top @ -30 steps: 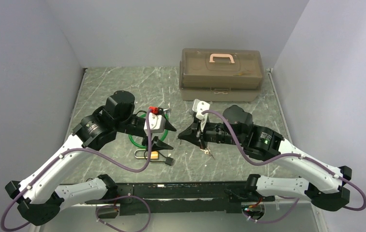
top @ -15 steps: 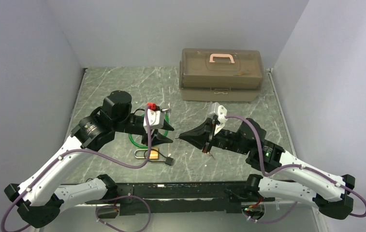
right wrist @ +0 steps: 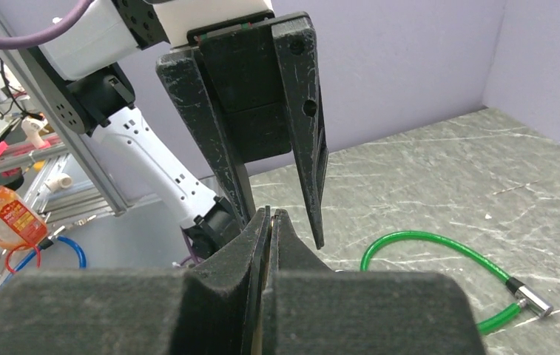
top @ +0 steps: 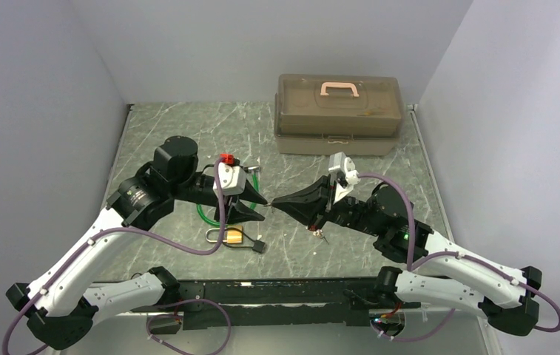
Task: Unlock with the key
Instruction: Adjust the key.
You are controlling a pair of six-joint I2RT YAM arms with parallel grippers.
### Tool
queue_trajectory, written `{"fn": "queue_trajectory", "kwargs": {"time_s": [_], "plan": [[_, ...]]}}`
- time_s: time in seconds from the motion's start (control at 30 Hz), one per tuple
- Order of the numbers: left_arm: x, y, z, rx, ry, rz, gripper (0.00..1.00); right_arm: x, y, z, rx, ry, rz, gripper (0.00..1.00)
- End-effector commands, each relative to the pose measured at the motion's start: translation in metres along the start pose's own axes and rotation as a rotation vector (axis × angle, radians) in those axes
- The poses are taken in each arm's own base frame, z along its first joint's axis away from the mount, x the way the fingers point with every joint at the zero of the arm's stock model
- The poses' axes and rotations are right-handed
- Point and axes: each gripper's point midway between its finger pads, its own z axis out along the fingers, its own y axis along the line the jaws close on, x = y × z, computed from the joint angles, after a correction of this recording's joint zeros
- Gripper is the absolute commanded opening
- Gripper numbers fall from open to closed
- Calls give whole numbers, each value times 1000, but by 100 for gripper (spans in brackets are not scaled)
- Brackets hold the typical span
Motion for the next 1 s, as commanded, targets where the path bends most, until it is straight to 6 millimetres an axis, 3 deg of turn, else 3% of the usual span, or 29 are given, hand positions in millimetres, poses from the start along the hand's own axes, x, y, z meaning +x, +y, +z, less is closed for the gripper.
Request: {"fn": "queue_trajectory", "kwargs": {"time_s": [0.0,0.2,0.5,0.8,0.97], "plan": [[-33,-10,-9,21,-79,68,44,-18,7,3,-35,-65,-3,0],[-37,-5,-11,-10,-86,79,38,-15,9,8,-49,-48,0,0],[-36,-5,-13,-19,-75,97,0,-17,8,7,-42,-52,-1,0],[-29,3,-23,-69,31,124,0,-10,-2,-2,28,56,-34,0],[-12,11,-32,-106,234,105,0,-32,-11,-10,92,108,-117,27]]}}
